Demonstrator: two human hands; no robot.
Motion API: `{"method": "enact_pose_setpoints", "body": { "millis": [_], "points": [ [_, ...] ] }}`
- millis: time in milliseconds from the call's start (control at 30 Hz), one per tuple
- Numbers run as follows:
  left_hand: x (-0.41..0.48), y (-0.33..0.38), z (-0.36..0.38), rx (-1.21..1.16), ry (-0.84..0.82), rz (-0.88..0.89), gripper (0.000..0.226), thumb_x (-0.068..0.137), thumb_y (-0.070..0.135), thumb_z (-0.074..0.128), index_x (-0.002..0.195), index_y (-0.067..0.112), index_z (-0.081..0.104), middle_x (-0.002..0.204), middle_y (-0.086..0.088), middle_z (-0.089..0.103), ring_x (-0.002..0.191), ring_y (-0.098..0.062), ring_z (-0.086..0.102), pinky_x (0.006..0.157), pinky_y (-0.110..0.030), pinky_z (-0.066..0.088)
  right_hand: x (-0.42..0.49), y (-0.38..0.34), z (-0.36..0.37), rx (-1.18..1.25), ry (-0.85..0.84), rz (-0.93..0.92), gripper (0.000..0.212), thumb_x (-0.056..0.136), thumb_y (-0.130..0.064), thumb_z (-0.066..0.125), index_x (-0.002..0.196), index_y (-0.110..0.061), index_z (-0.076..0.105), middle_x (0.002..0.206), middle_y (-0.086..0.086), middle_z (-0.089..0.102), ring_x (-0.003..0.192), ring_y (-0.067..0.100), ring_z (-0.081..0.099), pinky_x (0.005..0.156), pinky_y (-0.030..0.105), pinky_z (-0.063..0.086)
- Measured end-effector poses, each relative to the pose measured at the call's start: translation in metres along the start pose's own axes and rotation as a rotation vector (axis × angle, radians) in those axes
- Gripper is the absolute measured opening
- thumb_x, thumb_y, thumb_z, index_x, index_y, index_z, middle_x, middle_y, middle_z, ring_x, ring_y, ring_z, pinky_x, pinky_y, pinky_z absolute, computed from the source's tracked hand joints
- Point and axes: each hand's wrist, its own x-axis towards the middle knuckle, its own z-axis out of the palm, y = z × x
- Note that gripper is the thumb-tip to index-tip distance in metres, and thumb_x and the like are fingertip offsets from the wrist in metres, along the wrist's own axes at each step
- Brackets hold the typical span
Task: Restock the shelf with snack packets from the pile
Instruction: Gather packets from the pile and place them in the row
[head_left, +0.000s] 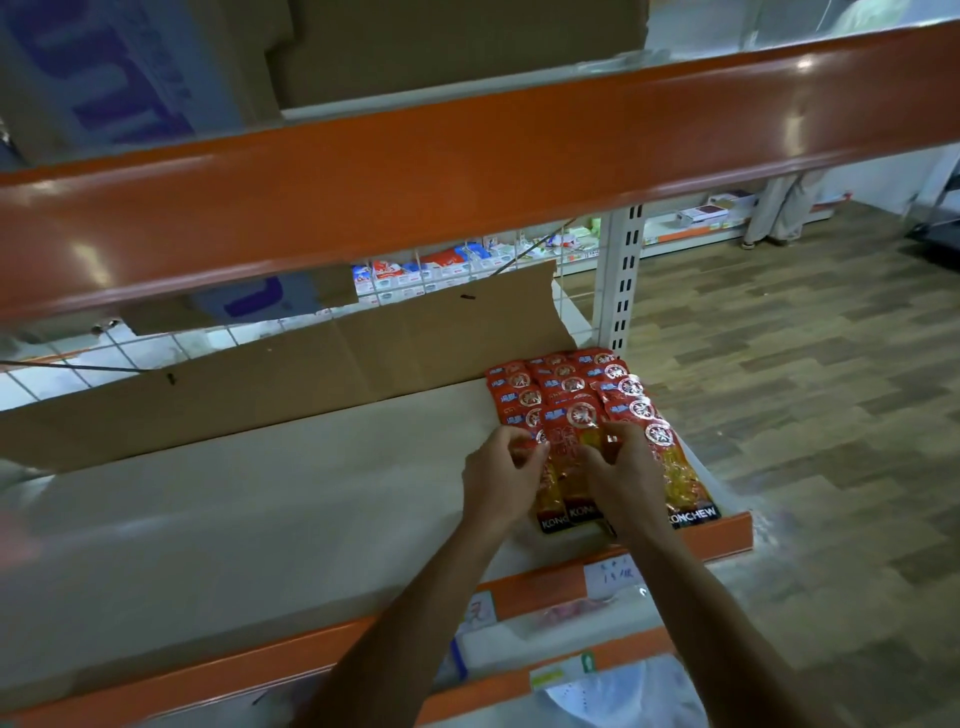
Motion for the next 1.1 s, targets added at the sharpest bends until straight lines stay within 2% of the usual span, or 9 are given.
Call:
{"method": "enact_pose_setpoints", "body": {
  "millis": [100,167,233,333,467,533,600,700,1100],
  "points": [
    [-0.002,0.004,0.003,-0.221,-0.133,-0.073,0.051,0.086,0.041,0.068,0.129,0.02,0.05,0.119,0.003,0.063,0.104,-0.012,0.063,0.086,-0.028,0.055,-0.003,-0.001,0.005,0.021,-0.066,-0.003,0.03,0.092,-0.016,0.058,0.121,-0.015,0.049,0.107,0.005,0.062,0.087,0.015,0.062,0.064,0.024,0.05],
    [-0.005,0.003,0.003,-0.301,-0.128,-0.1,0.046,0.084,0.034,0.071,0.124,0.024,0.05,0.119,0.001,0.065,0.103,-0.012,0.064,0.082,-0.023,0.054,-0.005,-0.002,0.006,-0.047,-0.088,-0.031,0.031,0.092,-0.016,0.057,0.123,-0.015,0.052,0.11,0.007,0.063,0.094,0.02,0.062,0.072,0.03,0.053],
    [-0.008,-0.002,0.002,-0.329,-0.099,-0.116,0.039,0.084,0.031,0.072,0.116,0.029,0.05,0.116,0.001,0.067,0.098,-0.011,0.065,0.076,-0.019,0.053,-0.006,0.001,0.003,-0.215,-0.043,-0.119,0.03,0.092,-0.015,0.056,0.122,-0.013,0.058,0.111,0.01,0.065,0.097,0.023,0.062,0.078,0.031,0.049],
    [-0.012,-0.011,0.0,-0.26,-0.098,-0.122,0.035,0.085,0.031,0.072,0.112,0.03,0.049,0.115,0.002,0.068,0.087,-0.004,0.063,0.068,-0.014,0.049,-0.007,0.007,-0.002,-0.413,0.038,-0.227,0.032,0.09,-0.011,0.058,0.122,-0.01,0.06,0.118,0.011,0.063,0.109,0.027,0.055,0.089,0.035,0.044],
    [-0.018,-0.018,0.002,-0.156,-0.104,-0.103,0.044,0.083,0.034,0.073,0.12,0.022,0.053,0.115,0.004,0.067,0.078,0.004,0.058,0.063,-0.01,0.044,-0.009,0.012,-0.002,-0.534,0.034,-0.278,0.036,0.092,-0.01,0.054,0.128,-0.009,0.056,0.132,0.009,0.056,0.125,0.026,0.043,0.102,0.034,0.033],
    [-0.021,-0.02,0.005,-0.087,-0.091,-0.065,0.044,0.082,0.035,0.074,0.119,0.021,0.056,0.113,0.004,0.069,0.075,0.006,0.057,0.066,-0.011,0.046,-0.01,0.014,-0.001,-0.58,-0.002,-0.27,0.039,0.094,-0.012,0.05,0.133,-0.008,0.052,0.14,0.009,0.049,0.134,0.026,0.036,0.109,0.035,0.027],
    [-0.023,-0.02,0.006,-0.01,-0.063,-0.049,0.045,0.08,0.038,0.075,0.118,0.02,0.058,0.111,0.003,0.069,0.081,0.0,0.061,0.074,-0.018,0.051,-0.012,0.016,-0.001,-0.592,-0.036,-0.249,0.042,0.095,-0.015,0.05,0.136,-0.009,0.048,0.145,0.009,0.045,0.139,0.027,0.03,0.114,0.038,0.024],
    [-0.025,-0.019,0.006,0.118,-0.036,-0.052,0.054,0.079,0.045,0.073,0.123,0.018,0.056,0.112,0.002,0.069,0.095,-0.011,0.065,0.085,-0.03,0.054,-0.015,0.018,-0.001,-0.572,-0.058,-0.226,0.045,0.093,-0.014,0.052,0.137,-0.008,0.047,0.146,0.01,0.043,0.14,0.028,0.029,0.116,0.041,0.023],
    [-0.027,-0.014,0.012,0.243,-0.007,-0.055,0.059,0.079,0.053,0.07,0.124,0.018,0.055,0.11,0.001,0.069,0.095,-0.014,0.067,0.081,-0.027,0.051,-0.016,0.013,-0.001,-0.559,-0.077,-0.178,0.049,0.092,-0.019,0.055,0.139,-0.01,0.044,0.148,0.009,0.04,0.14,0.028,0.027,0.115,0.042,0.021]
  ]
}}
